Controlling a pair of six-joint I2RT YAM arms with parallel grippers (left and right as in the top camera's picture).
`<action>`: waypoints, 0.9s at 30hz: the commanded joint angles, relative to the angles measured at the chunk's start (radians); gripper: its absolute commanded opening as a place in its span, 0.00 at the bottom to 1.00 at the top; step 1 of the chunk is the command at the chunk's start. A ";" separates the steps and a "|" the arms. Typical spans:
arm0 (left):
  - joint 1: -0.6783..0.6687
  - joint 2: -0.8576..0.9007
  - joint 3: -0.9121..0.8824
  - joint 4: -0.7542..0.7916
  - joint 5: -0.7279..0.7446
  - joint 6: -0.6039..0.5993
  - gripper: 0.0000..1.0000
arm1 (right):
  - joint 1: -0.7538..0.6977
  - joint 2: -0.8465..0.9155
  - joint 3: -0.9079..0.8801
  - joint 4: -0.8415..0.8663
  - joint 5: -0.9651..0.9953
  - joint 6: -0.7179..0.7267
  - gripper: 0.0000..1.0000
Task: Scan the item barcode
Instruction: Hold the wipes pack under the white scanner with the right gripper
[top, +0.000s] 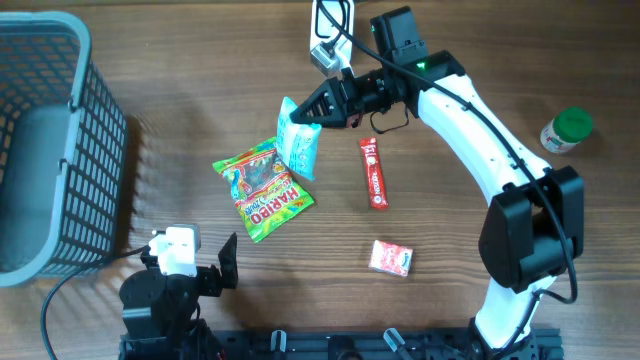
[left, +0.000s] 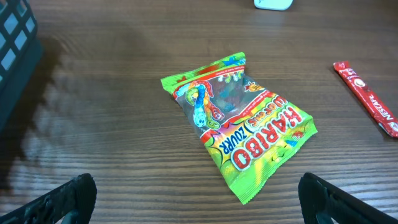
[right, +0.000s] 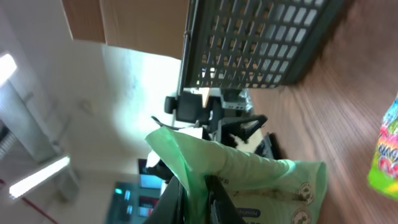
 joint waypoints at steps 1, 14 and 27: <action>-0.005 -0.009 -0.007 0.002 -0.002 0.014 1.00 | 0.005 0.003 0.010 0.089 -0.142 -0.225 0.04; -0.005 -0.009 -0.007 0.002 -0.002 0.014 1.00 | 0.129 0.004 0.008 0.079 -0.142 -0.249 0.04; -0.005 -0.009 -0.007 0.002 -0.002 0.014 1.00 | 0.062 0.004 0.008 0.084 -0.029 -0.130 0.04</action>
